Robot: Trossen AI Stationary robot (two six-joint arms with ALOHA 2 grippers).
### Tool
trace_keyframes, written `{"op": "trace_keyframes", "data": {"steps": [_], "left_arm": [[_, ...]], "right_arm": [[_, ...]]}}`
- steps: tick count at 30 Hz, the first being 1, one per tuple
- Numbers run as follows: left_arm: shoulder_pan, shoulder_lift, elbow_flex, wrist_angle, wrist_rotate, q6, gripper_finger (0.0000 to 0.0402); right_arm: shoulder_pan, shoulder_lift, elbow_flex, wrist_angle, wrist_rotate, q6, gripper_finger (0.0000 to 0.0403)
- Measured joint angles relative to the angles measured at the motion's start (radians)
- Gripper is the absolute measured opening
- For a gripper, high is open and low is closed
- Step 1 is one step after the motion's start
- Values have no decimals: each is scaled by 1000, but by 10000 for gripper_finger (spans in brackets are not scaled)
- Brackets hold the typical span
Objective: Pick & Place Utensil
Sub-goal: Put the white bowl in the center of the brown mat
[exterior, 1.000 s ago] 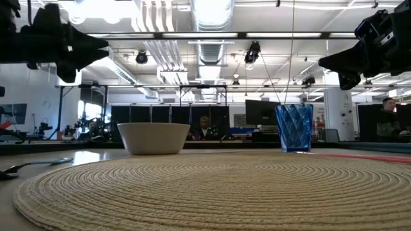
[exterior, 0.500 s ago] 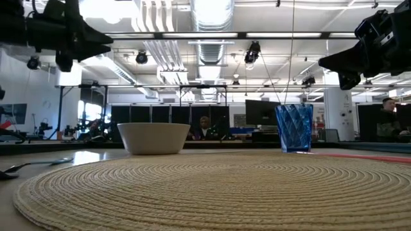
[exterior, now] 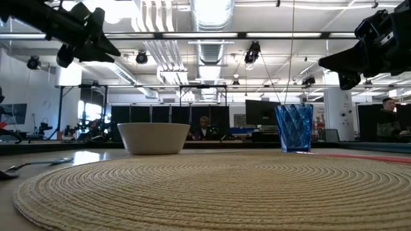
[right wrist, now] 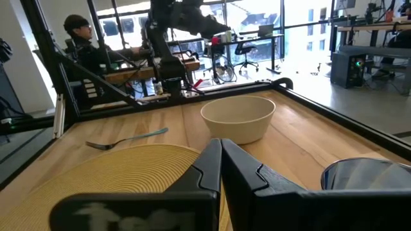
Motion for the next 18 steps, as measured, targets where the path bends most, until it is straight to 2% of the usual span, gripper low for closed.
{"op": "trace_keyframes", "data": {"steps": [5, 11, 18], "left_arm": [[46, 69, 118, -163, 54, -38, 152], [69, 148, 203, -180, 129, -37, 152], [90, 237, 246, -231, 131, -43, 152]], "right_arm": [[0, 0, 0, 0, 0, 0, 8], [0, 0, 0, 0, 0, 0, 8], [0, 0, 0, 0, 0, 0, 8]]}}
